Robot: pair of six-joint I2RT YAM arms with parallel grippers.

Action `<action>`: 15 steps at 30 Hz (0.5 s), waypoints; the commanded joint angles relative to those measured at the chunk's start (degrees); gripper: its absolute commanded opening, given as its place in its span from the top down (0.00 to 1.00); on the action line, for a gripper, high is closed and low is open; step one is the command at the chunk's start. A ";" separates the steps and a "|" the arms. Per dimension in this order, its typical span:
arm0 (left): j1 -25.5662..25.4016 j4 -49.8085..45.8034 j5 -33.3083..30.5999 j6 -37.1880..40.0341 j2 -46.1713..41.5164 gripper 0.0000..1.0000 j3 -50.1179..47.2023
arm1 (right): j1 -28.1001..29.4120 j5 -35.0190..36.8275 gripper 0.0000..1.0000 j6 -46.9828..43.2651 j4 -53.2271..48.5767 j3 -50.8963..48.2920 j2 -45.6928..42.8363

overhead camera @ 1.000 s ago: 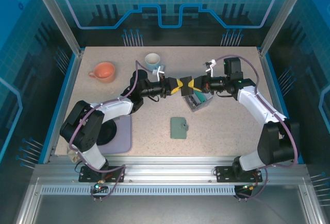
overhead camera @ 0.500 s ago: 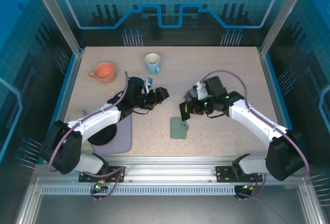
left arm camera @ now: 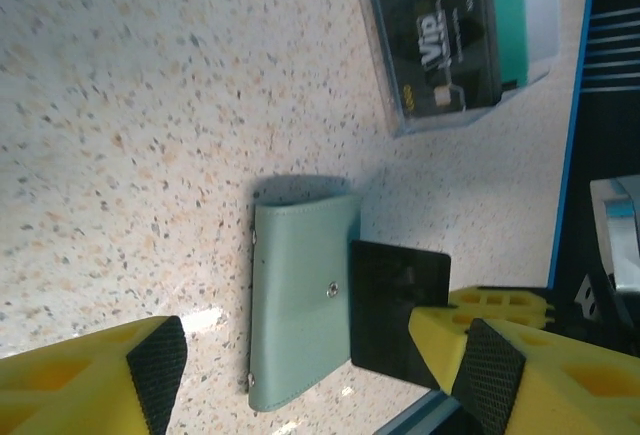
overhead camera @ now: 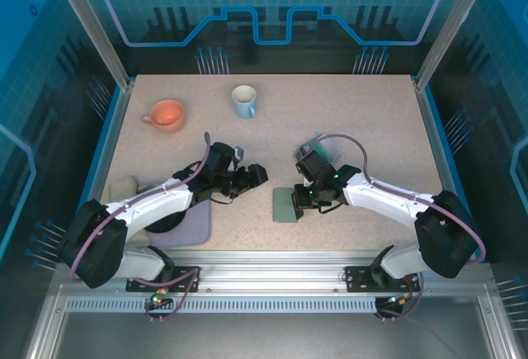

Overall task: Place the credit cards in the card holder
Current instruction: Open the card holder at the bottom-center of the table.

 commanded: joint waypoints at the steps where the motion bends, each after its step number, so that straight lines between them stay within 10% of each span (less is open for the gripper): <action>1: -1.66 -1.47 0.81 1.76 2.66 0.23 1.42 | -0.59 3.03 0.98 1.09 -1.18 -1.05 -1.02; 15: -7.31 -2.71 2.87 2.78 13.26 0.33 6.67 | -3.62 0.49 0.97 2.64 1.66 -4.93 -3.89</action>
